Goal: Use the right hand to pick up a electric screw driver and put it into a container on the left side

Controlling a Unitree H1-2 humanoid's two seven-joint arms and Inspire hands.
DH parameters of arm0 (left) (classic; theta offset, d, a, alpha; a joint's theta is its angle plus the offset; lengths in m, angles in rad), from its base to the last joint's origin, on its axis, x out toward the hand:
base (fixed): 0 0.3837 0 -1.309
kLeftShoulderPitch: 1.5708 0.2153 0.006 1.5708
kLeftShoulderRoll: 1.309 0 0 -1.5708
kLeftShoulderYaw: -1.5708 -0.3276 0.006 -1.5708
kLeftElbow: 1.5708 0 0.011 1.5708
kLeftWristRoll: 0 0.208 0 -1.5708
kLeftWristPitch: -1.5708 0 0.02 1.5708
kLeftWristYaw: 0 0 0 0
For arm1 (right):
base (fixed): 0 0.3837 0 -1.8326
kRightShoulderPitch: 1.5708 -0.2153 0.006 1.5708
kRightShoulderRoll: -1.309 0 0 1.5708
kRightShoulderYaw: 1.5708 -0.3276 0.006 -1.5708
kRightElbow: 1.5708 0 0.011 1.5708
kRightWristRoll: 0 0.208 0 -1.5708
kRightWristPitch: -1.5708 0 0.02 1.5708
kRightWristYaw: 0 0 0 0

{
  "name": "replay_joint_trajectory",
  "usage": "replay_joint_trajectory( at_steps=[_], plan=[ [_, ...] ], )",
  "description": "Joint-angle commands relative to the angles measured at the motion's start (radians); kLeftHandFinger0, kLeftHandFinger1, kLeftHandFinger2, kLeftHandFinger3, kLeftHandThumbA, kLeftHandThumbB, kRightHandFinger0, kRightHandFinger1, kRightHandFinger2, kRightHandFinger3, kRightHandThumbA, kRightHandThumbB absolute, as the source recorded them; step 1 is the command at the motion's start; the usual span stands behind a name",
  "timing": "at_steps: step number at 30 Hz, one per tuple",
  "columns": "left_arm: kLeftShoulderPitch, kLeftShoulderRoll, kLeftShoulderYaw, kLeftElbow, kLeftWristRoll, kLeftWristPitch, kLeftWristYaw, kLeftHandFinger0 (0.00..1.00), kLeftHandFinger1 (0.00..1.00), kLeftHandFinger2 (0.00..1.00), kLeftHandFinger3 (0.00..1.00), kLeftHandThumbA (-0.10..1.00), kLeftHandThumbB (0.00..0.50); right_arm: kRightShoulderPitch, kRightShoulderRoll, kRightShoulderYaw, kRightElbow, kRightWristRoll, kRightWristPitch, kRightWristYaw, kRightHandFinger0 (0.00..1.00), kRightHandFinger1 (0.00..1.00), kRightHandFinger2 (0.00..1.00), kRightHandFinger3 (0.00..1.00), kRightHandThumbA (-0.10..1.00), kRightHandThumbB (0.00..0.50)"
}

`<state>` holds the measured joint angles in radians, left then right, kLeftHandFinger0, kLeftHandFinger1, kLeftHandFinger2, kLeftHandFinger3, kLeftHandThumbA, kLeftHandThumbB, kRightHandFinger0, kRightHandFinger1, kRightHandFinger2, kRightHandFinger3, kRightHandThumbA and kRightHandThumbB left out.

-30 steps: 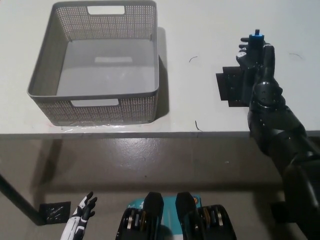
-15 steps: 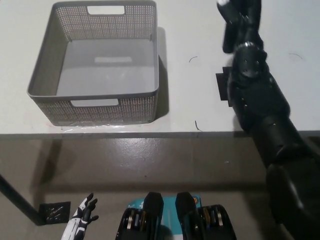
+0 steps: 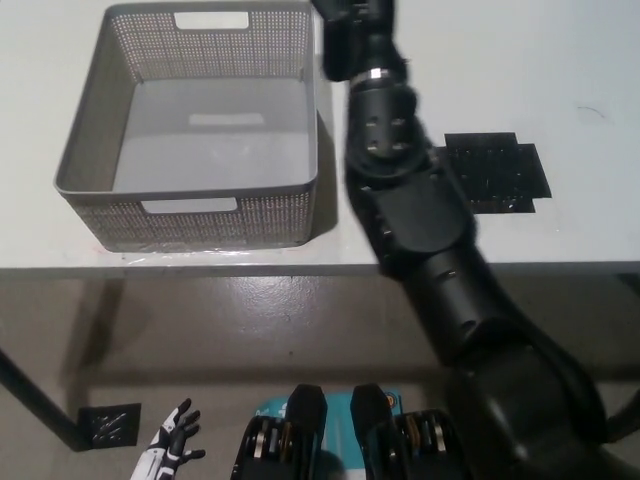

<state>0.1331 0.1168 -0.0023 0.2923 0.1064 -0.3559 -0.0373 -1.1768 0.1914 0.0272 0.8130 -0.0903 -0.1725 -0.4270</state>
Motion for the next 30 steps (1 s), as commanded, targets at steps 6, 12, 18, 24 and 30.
replay_joint_trajectory(
  at_steps=[6, 12, 18, 24, 30],
  plan=[
    [-0.008, 0.003, -0.018, -0.015, 0.017, -0.032, 0.007, 0.78, 0.88, 0.89, 1.0, 1.0, 0.0, -0.155, 0.089, 0.031, 0.014, -0.025, 0.005, 0.007, 0.0, 0.14, 0.59, 0.68, -0.1, 0.12],
    [-0.009, 0.008, -0.042, -0.024, 0.038, -0.018, 0.003, 0.79, 0.84, 0.84, 1.0, 1.0, 0.0, -0.168, 0.129, 0.038, 0.165, -0.029, -0.005, -0.008, 0.0, 0.13, 0.58, 0.62, -0.1, 0.112],
    [-0.011, 0.018, -0.057, -0.024, 0.038, -0.036, -0.009, 0.76, 0.79, 0.78, 1.0, 1.0, 0.0, -0.162, 0.126, 0.041, 0.36, -0.024, -0.03, 0.002, 0.0, 0.18, 0.67, 0.69, -0.1, 0.107],
    [-0.027, 0.01, -0.065, -0.023, 0.026, -0.014, -0.019, 0.75, 0.77, 0.74, 1.0, 1.0, 0.0, -0.152, 0.107, 0.036, 0.488, -0.014, -0.071, 0.006, 0.0, 0.16, 0.66, 0.58, -0.1, 0.108],
    [-0.045, 0.011, -0.069, -0.031, 0.028, 0.004, -0.018, 0.76, 0.76, 0.71, 1.0, 1.0, 0.0, -0.152, 0.094, 0.029, 0.522, -0.003, -0.069, 0.016, 0.0, 0.26, 0.77, 0.75, -0.1, 0.105]
  ],
)
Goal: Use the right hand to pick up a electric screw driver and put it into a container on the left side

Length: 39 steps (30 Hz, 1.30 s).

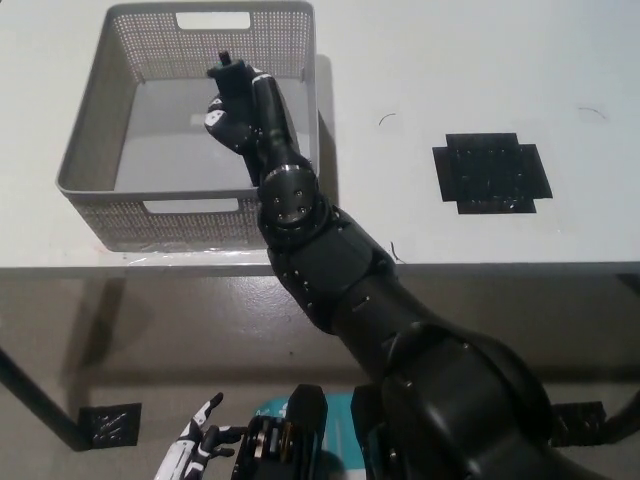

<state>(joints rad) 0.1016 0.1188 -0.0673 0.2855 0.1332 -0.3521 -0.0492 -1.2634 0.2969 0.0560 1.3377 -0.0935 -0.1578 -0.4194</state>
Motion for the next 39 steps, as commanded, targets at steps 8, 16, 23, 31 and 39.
replay_joint_trajectory(
  at_steps=[8, 16, 23, 31, 39],
  plan=[
    [-0.015, 0.014, -0.011, -0.016, -0.005, -0.012, -0.012, 0.76, 0.75, 0.7, 1.0, 1.0, 0.0, -0.053, -0.024, 0.002, -0.009, -0.002, -0.099, 0.004, 0.28, 0.53, 0.83, 0.81, 0.06, 0.177],
    [-0.016, 0.014, -0.018, -0.001, -0.005, -0.028, -0.015, 0.73, 0.72, 0.69, 0.98, 1.0, 0.0, -0.038, -0.071, 0.043, -0.028, -0.01, -0.076, 0.257, 1.0, 1.0, 1.0, 1.0, 0.71, 0.362],
    [-0.002, 0.017, -0.031, 0.012, 0.008, -0.058, -0.01, 0.68, 0.7, 0.68, 0.97, 1.0, 0.0, -0.015, -0.081, 0.074, -0.077, -0.017, -0.037, 0.326, 1.0, 1.0, 1.0, 1.0, 0.84, 0.381],
    [0.002, 0.034, -0.038, -0.007, 0.043, -0.055, -0.005, 0.64, 0.67, 0.68, 0.97, 1.0, 0.0, 0.102, -0.159, 0.084, -0.535, -0.01, 0.059, 0.361, 1.0, 1.0, 1.0, 1.0, 1.0, 0.349],
    [0.001, 0.049, -0.038, -0.012, 0.064, -0.055, -0.001, 0.63, 0.66, 0.69, 0.98, 1.0, 0.0, 0.322, -0.286, -0.004, -1.223, 0.046, 0.197, 0.384, 1.0, 1.0, 1.0, 1.0, 0.98, 0.319]
  ],
)
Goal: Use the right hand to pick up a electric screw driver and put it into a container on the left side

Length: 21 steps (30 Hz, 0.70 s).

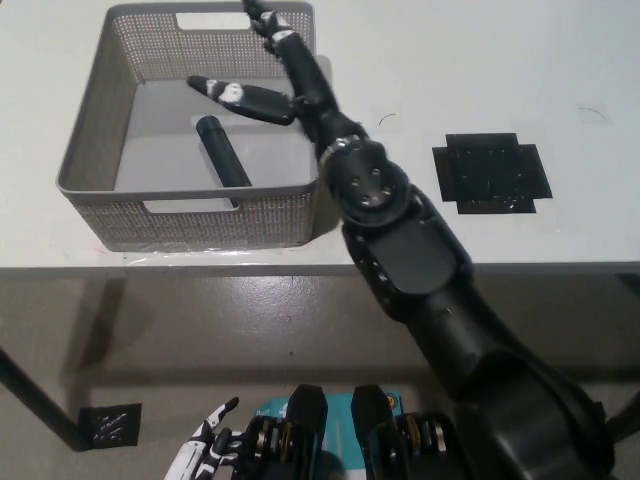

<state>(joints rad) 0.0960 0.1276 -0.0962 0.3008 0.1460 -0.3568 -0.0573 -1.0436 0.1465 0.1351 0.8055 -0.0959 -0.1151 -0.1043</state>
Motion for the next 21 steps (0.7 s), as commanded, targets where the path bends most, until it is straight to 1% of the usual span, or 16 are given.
replay_joint_trajectory(
  at_steps=[1, 3, 4, 6, 7, 8, 9, 10, 11, 12, 13, 16, 18, 19, 21],
  plan=[
    [0.005, 0.04, -0.009, -0.024, 0.051, -0.052, 0.007, 0.63, 0.66, 0.69, 0.99, 1.0, 0.0, 0.116, -0.143, -0.092, -0.727, 0.057, 0.165, 0.07, 1.0, 1.0, 1.0, 1.0, 0.97, 0.319],
    [0.017, 0.043, -0.003, -0.028, 0.033, -0.053, 0.0, 0.63, 0.69, 0.71, 1.0, 1.0, 0.0, 0.204, -0.187, -0.121, -0.893, 0.061, 0.198, 0.072, 1.0, 1.0, 1.0, 1.0, 1.0, 0.329],
    [0.019, 0.045, 0.0, -0.024, 0.029, -0.057, 0.0, 0.63, 0.69, 0.71, 1.0, 1.0, 0.0, 0.244, -0.213, -0.137, -0.96, 0.066, 0.201, 0.076, 1.0, 1.0, 1.0, 1.0, 1.0, 0.344],
    [0.03, 0.047, 0.002, -0.024, 0.022, -0.061, -0.003, 0.62, 0.69, 0.72, 1.0, 1.0, 0.0, 0.294, -0.241, -0.153, -1.034, 0.078, 0.213, 0.082, 1.0, 1.0, 1.0, 1.0, 1.0, 0.338],
    [0.033, 0.048, 0.006, -0.03, 0.021, -0.051, -0.001, 0.63, 0.7, 0.72, 1.0, 1.0, 0.0, 0.339, -0.266, -0.168, -1.091, 0.096, 0.211, 0.087, 1.0, 1.0, 1.0, 1.0, 0.98, 0.287],
    [0.034, 0.049, 0.008, -0.028, 0.02, -0.06, 0.001, 0.62, 0.69, 0.72, 1.0, 1.0, 0.0, 0.37, -0.282, -0.178, -1.122, 0.123, 0.2, 0.092, 1.0, 1.0, 1.0, 1.0, 0.96, 0.281],
    [0.034, 0.05, 0.011, -0.028, 0.018, -0.059, 0.001, 0.63, 0.69, 0.72, 1.0, 1.0, 0.0, 0.42, -0.301, -0.188, -1.164, 0.152, 0.185, 0.098, 1.0, 1.0, 1.0, 1.0, 0.95, 0.281],
    [0.033, 0.048, 0.016, -0.032, 0.009, -0.045, 0.001, 0.63, 0.7, 0.72, 1.0, 1.0, 0.0, 0.464, -0.312, -0.19, -1.193, 0.147, 0.165, 0.098, 1.0, 1.0, 1.0, 1.0, 0.96, 0.263],
    [0.03, 0.047, 0.018, -0.033, 0.005, -0.04, 0.001, 0.63, 0.7, 0.72, 1.0, 1.0, 0.0, 0.479, -0.318, -0.189, -1.203, 0.144, 0.159, 0.097, 1.0, 1.0, 1.0, 1.0, 0.97, 0.264],
    [0.028, 0.044, 0.02, -0.03, 0.003, -0.039, 0.003, 0.62, 0.7, 0.73, 1.0, 1.0, 0.0, 0.52, -0.329, -0.188, -1.214, 0.152, 0.133, 0.102, 1.0, 1.0, 1.0, 1.0, 0.94, 0.267],
    [0.03, 0.041, 0.025, -0.036, -0.005, -0.021, 0.003, 0.65, 0.72, 0.75, 1.0, 1.0, 0.002, 0.584, -0.336, -0.185, -1.241, 0.11, 0.12, 0.097, 1.0, 1.0, 1.0, 1.0, 0.94, 0.28],
    [0.053, 0.043, 0.031, -0.052, -0.013, -0.006, 0.001, 0.73, 0.76, 0.79, 1.0, 1.0, 0.0, 0.745, -0.34, -0.171, -1.265, 0.074, 0.063, 0.083, 1.0, 1.0, 1.0, 1.0, 0.92, 0.246],
    [0.075, 0.047, 0.038, -0.064, -0.017, -0.007, 0.004, 0.71, 0.76, 0.8, 1.0, 1.0, 0.005, 0.869, -0.333, -0.159, -1.249, 0.106, 0.014, 0.078, 1.0, 1.0, 1.0, 1.0, 0.89, 0.227],
    [0.08, 0.049, 0.041, -0.069, -0.017, -0.004, 0.005, 0.7, 0.76, 0.8, 1.0, 1.0, 0.019, 0.917, -0.325, -0.152, -1.227, 0.11, -0.012, 0.074, 1.0, 1.0, 1.0, 1.0, 0.9, 0.247],
    [0.093, 0.051, 0.044, -0.074, -0.018, -0.002, 0.005, 0.69, 0.76, 0.81, 1.0, 1.0, 0.027, 0.981, -0.318, -0.139, -1.211, 0.12, -0.032, 0.072, 1.0, 1.0, 1.0, 1.0, 0.92, 0.256]
  ],
)
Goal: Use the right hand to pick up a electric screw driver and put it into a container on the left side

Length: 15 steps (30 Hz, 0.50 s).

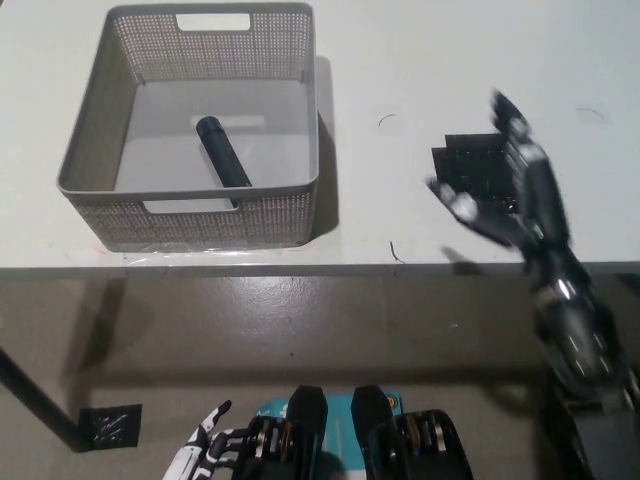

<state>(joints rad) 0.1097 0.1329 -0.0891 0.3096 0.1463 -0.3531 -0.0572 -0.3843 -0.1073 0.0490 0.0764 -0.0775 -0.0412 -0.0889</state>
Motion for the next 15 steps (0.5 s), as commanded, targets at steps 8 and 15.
replay_joint_trajectory(
  at_steps=[8, 15],
  plan=[
    [0.103, 0.033, 0.051, -0.105, -0.049, -0.001, 0.001, 1.0, 1.0, 1.0, 1.0, 1.0, 0.051, 0.585, 0.005, 0.006, -0.205, 0.109, -0.284, 0.057, 1.0, 1.0, 1.0, 1.0, 0.89, 0.264],
    [0.126, 0.014, 0.055, -0.093, -0.04, -0.016, 0.007, 1.0, 1.0, 1.0, 1.0, 1.0, 0.168, 0.666, 0.017, 0.0, 0.06, 0.096, -0.364, 0.068, 1.0, 1.0, 1.0, 1.0, 0.91, 0.297]
  ],
)
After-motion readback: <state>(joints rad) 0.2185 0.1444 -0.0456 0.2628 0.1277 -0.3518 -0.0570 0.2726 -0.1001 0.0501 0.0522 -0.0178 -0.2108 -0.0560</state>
